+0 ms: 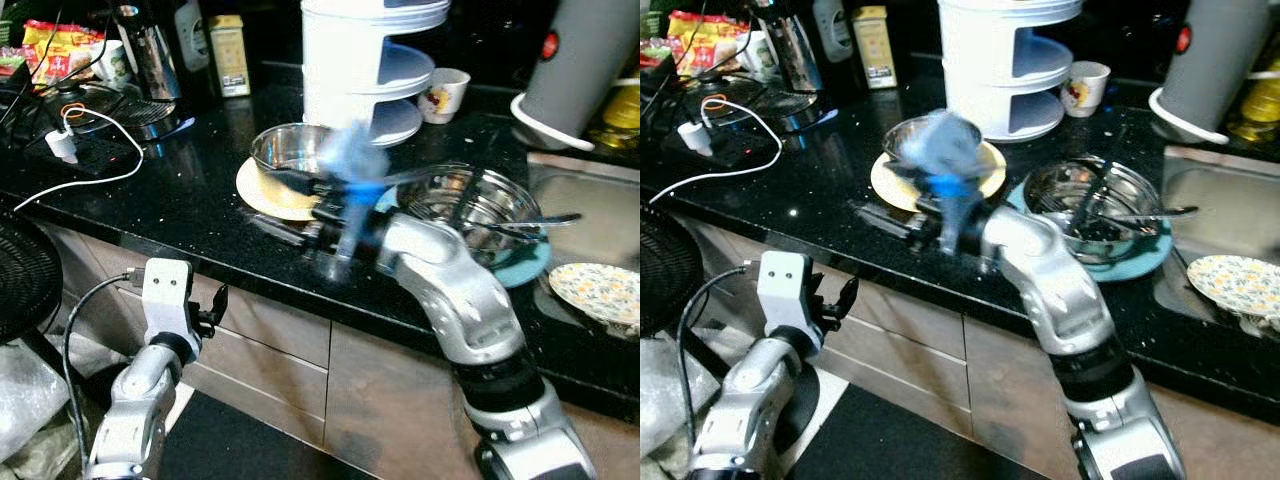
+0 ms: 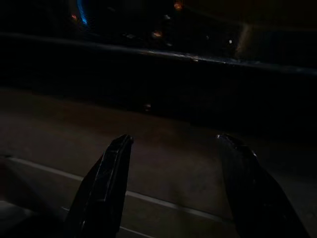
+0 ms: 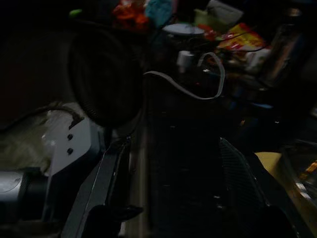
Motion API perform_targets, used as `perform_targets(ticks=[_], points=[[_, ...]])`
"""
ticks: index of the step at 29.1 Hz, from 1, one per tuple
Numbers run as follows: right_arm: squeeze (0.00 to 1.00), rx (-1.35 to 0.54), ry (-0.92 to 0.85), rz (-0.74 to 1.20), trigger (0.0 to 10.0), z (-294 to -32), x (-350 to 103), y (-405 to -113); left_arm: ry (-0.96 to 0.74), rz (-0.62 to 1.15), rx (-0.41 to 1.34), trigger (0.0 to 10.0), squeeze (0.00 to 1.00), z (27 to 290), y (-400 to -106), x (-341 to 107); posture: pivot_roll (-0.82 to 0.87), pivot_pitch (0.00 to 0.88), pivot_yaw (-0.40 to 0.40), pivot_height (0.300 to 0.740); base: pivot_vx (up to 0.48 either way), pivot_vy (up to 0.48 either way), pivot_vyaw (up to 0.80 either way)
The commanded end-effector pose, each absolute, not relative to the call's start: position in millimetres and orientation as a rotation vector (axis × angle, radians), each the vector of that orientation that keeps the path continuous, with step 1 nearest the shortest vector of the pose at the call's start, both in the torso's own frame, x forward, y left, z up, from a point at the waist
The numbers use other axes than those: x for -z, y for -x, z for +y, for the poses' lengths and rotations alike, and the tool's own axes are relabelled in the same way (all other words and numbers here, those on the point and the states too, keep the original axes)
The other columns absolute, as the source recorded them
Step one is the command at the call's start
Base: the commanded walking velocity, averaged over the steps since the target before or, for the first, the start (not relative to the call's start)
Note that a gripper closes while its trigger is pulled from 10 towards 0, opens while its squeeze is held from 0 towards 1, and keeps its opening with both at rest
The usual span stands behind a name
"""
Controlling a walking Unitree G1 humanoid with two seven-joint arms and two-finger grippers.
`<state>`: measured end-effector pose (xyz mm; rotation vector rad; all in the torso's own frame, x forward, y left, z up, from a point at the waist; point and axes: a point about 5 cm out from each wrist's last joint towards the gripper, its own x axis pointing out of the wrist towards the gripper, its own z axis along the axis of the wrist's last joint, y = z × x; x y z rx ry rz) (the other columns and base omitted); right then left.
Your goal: Kitchen organization
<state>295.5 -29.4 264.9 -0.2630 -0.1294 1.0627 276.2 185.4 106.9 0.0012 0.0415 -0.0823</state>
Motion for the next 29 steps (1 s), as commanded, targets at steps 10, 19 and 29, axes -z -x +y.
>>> perform_targets(ticks=[10,19,29], points=[[0.0,-0.926,0.277,-0.169,10.0,-11.7,-270.9,-311.6,-0.04,0.018,0.057,10.0,0.0,186.5,-278.7,-109.4,0.05,0.0,0.013,0.74,0.0,0.0,0.0],[0.0,-0.983,-0.001,-0.131,10.0,-34.3,-258.4,-311.7,-0.147,-0.152,-0.274,10.0,0.0,234.1,-275.3,-156.6,0.05,0.0,0.015,0.74,0.0,0.0,0.0],[0.0,-1.056,-0.074,-0.108,10.0,-24.9,-239.5,-300.7,-0.159,-0.116,-0.232,10.0,0.0,219.9,-274.3,-152.8,0.06,0.0,0.027,0.74,0.0,0.0,0.0]])
